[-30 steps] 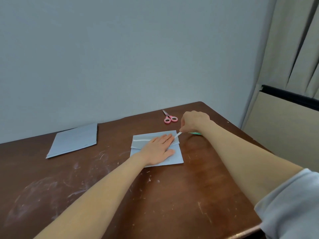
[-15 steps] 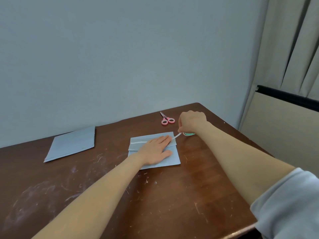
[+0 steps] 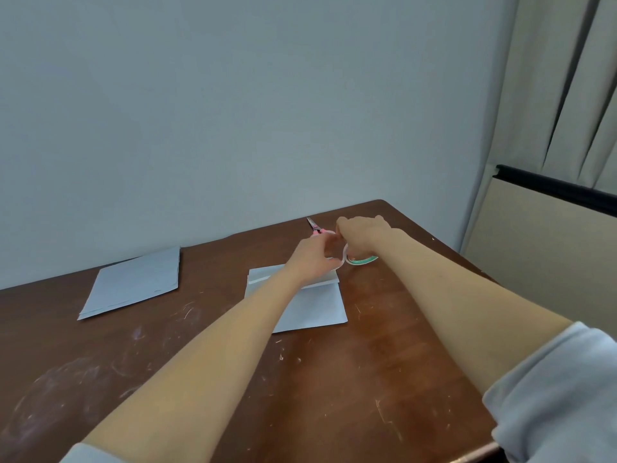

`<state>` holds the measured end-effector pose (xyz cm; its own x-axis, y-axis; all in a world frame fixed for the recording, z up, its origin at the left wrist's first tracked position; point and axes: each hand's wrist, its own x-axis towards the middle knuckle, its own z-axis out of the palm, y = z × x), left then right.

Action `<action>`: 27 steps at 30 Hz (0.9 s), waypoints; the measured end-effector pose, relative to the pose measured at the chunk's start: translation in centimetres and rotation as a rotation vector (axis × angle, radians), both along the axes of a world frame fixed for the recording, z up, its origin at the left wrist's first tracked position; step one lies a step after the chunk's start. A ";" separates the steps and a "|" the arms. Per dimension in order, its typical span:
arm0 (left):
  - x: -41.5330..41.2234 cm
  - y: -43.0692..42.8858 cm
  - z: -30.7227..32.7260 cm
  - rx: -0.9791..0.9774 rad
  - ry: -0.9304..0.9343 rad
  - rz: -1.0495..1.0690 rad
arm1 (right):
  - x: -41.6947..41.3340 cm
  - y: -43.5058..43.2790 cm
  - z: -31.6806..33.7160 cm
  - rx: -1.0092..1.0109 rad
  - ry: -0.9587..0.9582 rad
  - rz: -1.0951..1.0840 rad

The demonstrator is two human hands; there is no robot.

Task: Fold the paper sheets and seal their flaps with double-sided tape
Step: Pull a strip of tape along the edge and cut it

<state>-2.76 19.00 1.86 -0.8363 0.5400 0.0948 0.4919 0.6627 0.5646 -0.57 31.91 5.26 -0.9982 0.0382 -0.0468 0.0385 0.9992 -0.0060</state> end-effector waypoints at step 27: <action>-3.1 1.7 -1.2 0.288 -0.234 0.376 | -2.8 2.4 -2.0 -0.481 0.234 -0.325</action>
